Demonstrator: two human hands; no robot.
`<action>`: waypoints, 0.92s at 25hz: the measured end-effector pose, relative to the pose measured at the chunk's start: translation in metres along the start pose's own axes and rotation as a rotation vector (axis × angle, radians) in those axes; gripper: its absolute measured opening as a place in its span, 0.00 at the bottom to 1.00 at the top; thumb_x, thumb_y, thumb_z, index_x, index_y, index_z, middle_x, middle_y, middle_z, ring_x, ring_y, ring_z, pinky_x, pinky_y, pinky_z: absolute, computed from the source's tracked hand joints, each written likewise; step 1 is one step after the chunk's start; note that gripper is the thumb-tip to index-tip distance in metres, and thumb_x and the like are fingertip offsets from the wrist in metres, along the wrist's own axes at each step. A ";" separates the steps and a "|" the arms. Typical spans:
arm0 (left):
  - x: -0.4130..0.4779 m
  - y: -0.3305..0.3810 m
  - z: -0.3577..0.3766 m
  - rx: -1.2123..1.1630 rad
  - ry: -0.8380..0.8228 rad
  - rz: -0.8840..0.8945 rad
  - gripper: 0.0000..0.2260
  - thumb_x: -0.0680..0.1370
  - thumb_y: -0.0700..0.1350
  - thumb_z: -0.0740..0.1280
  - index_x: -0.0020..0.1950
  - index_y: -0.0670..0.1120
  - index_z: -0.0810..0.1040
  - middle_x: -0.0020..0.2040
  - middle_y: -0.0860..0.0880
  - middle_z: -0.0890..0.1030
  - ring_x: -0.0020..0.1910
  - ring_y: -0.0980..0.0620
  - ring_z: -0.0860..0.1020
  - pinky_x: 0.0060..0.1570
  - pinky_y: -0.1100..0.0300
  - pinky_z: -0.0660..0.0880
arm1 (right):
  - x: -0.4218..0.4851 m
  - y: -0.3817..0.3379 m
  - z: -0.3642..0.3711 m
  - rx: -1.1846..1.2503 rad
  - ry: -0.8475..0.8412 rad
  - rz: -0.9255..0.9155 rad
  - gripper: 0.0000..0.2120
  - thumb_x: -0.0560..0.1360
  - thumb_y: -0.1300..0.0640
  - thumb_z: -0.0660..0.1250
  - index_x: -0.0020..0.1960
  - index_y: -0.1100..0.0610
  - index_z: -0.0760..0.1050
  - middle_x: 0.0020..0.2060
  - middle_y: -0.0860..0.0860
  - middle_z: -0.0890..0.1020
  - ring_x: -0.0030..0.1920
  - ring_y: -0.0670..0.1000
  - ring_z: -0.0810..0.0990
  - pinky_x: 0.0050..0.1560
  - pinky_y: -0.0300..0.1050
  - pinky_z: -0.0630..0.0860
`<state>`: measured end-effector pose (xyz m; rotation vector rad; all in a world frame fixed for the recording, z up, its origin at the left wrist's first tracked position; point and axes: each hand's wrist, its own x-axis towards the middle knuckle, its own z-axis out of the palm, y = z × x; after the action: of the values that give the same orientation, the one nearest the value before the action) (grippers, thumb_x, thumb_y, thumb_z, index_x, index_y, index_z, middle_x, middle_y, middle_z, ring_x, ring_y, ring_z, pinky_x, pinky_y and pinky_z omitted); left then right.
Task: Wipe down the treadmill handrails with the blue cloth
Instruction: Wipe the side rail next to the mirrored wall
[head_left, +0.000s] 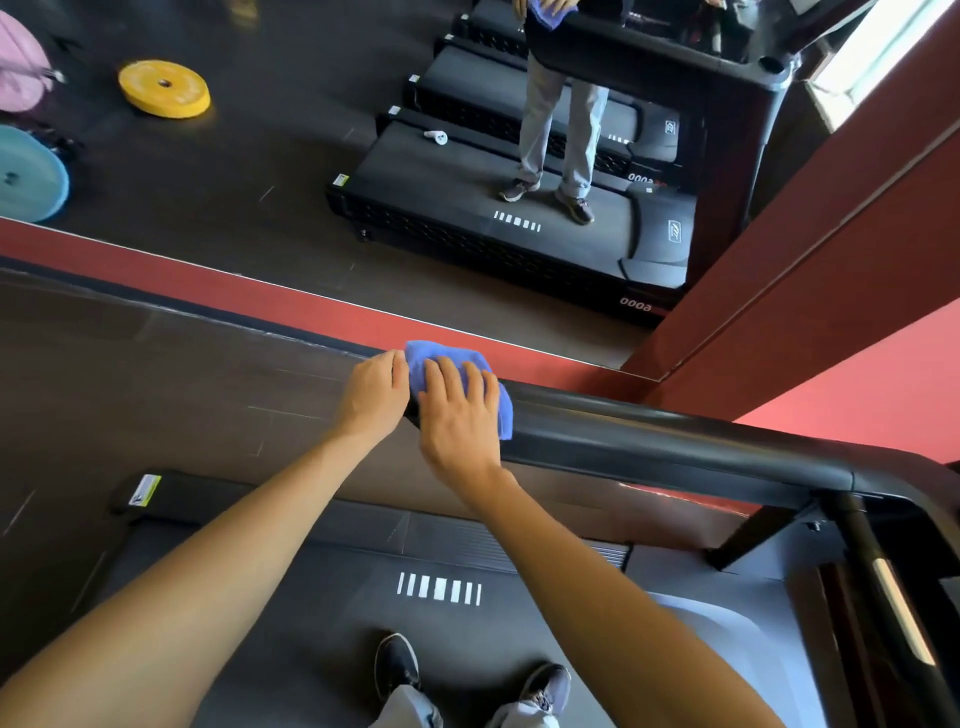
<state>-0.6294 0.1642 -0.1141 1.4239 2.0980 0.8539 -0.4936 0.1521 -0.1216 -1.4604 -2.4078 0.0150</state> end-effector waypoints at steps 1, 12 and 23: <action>0.000 0.001 -0.003 -0.055 -0.018 -0.078 0.17 0.86 0.42 0.54 0.50 0.34 0.78 0.54 0.32 0.82 0.53 0.34 0.77 0.48 0.50 0.67 | 0.011 -0.005 0.000 -0.011 -0.009 -0.012 0.13 0.78 0.57 0.56 0.58 0.58 0.74 0.54 0.54 0.79 0.52 0.62 0.76 0.58 0.57 0.69; -0.011 0.013 -0.024 -0.354 -0.138 -0.251 0.23 0.87 0.55 0.47 0.74 0.47 0.70 0.73 0.42 0.74 0.69 0.42 0.73 0.66 0.50 0.70 | 0.012 -0.031 0.005 -0.038 -0.144 -0.119 0.27 0.79 0.54 0.61 0.77 0.56 0.63 0.72 0.54 0.70 0.70 0.64 0.69 0.72 0.62 0.65; -0.014 0.038 0.004 0.133 -0.115 0.624 0.13 0.81 0.40 0.61 0.62 0.43 0.82 0.57 0.45 0.82 0.57 0.42 0.78 0.55 0.51 0.71 | -0.009 0.048 -0.037 0.203 0.069 0.045 0.13 0.73 0.68 0.68 0.56 0.60 0.81 0.52 0.55 0.84 0.46 0.60 0.78 0.49 0.50 0.71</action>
<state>-0.5976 0.1627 -0.0895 2.1965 1.6585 0.8298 -0.4381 0.1618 -0.0976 -1.3981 -2.2451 0.2102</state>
